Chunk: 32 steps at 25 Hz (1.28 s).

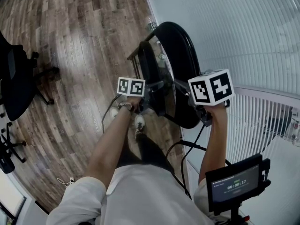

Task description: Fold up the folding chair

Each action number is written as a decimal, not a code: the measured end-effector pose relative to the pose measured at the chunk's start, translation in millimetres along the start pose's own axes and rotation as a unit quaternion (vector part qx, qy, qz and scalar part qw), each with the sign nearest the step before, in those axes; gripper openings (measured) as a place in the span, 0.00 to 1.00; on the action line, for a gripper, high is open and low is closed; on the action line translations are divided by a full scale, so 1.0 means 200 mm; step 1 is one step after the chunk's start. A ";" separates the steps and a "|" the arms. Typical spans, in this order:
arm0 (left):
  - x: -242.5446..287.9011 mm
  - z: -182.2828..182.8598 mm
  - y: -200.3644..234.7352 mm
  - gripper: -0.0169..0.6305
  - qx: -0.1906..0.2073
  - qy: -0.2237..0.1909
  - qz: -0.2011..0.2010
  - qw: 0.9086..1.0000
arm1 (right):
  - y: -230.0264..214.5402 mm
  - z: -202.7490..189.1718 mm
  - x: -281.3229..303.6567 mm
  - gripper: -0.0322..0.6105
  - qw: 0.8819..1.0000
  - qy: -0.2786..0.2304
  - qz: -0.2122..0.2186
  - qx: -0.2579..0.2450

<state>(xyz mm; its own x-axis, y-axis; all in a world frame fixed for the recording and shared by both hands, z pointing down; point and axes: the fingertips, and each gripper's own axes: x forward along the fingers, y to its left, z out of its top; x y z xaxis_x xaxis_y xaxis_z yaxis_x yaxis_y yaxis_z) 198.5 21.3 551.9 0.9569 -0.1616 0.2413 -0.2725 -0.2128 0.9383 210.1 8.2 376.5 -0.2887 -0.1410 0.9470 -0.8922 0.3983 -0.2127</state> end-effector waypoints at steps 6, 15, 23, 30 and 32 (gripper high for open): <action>-0.01 0.00 0.01 0.27 -0.003 -0.002 0.003 1.000 | 0.01 0.00 0.00 0.31 1.000 0.001 0.001 -0.001; 0.01 0.01 0.02 0.27 0.004 -0.002 0.002 1.000 | 0.02 0.01 0.02 0.31 1.000 0.000 -0.001 0.002; 0.02 0.00 0.02 0.27 0.011 0.000 0.004 1.000 | 0.05 0.01 0.03 0.33 1.000 0.000 -0.001 -0.004; 0.03 0.01 0.02 0.27 0.020 0.006 0.010 1.000 | 0.07 0.02 0.03 0.35 1.000 -0.001 -0.001 -0.008; 0.03 0.01 0.03 0.27 0.019 0.005 0.011 1.000 | 0.08 0.03 0.04 0.35 1.000 -0.001 -0.003 -0.009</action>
<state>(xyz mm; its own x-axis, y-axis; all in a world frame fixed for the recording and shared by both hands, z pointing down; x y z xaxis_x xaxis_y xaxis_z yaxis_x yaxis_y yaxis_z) 201.3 16.5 558.1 0.9517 -0.1575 0.2634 -0.2962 -0.2464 0.9228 191.8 8.8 379.0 -0.2844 -0.1457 0.9476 -0.8873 0.4143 -0.2025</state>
